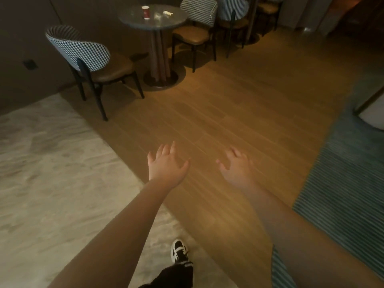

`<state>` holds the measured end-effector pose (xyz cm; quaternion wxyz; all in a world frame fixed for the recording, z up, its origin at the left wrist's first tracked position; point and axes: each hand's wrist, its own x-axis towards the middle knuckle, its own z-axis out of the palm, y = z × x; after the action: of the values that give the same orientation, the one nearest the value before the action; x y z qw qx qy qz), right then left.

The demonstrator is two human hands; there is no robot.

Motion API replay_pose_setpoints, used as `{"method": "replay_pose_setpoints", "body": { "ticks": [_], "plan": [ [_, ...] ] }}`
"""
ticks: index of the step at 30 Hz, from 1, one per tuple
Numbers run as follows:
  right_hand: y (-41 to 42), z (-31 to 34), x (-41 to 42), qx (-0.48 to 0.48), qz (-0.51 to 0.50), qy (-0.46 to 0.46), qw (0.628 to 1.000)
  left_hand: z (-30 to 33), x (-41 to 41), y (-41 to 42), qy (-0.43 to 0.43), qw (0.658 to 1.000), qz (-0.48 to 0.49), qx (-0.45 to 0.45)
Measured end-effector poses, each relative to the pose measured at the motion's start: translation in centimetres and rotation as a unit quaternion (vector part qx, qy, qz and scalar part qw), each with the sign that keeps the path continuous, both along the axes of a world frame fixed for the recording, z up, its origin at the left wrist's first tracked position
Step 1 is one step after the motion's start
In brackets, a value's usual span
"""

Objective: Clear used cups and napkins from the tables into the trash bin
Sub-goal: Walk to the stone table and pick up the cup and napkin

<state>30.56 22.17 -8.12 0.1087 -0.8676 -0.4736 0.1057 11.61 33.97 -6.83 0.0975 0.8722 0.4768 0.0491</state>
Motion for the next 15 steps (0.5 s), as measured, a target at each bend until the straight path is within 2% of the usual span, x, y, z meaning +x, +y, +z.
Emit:
{"method": "replay_pose_setpoints", "body": {
  "ticks": [9, 15],
  "plan": [
    [21.1, 0.9, 9.2, 0.015, 0.004, 0.008, 1.0, 0.9, 9.1, 20.2, -0.013, 0.999, 0.03, -0.017],
    [35.4, -0.8, 18.2, 0.031, 0.014, 0.004, 0.999, -0.8, 18.5, 34.1, -0.015, 0.998, 0.049, -0.022]
  ]
}}
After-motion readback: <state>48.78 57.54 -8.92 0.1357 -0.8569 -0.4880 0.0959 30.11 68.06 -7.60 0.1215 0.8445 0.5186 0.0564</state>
